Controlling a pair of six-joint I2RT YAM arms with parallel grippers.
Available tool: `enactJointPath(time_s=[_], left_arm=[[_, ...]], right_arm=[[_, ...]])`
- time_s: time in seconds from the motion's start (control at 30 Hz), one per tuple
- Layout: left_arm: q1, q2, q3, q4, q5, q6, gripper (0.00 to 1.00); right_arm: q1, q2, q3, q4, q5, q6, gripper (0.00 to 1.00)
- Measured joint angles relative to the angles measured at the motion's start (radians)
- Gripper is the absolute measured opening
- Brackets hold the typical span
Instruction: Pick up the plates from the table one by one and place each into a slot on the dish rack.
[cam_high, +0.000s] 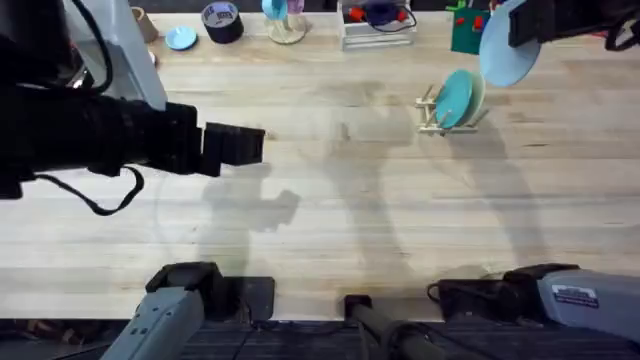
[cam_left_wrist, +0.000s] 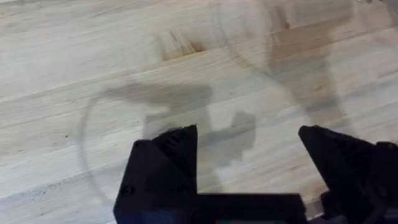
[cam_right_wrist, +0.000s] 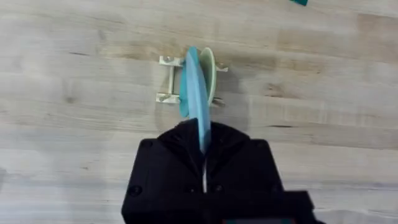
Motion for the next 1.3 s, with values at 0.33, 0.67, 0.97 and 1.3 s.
enactJointPath(time_s=[0.33,0.67,0.97,1.3], left_arm=[[0.0,0.0,0.0,0.0,0.0,0.0,0.993],[0.0,0.0,0.0,-0.012,0.0,0.0,0.993],[0.0,0.0,0.0,-0.014,-0.014,0.0,0.993],[0.0,0.0,0.0,-0.014,-0.018,0.0,0.993]], right_arm=[[0.036,0.056,0.001,0.003,0.0,0.045,0.029],[0.056,0.152,0.001,0.014,0.0,0.094,0.03],[0.06,0.199,0.001,0.014,0.0,0.124,0.03],[0.061,0.242,0.001,0.014,0.0,0.144,0.03]])
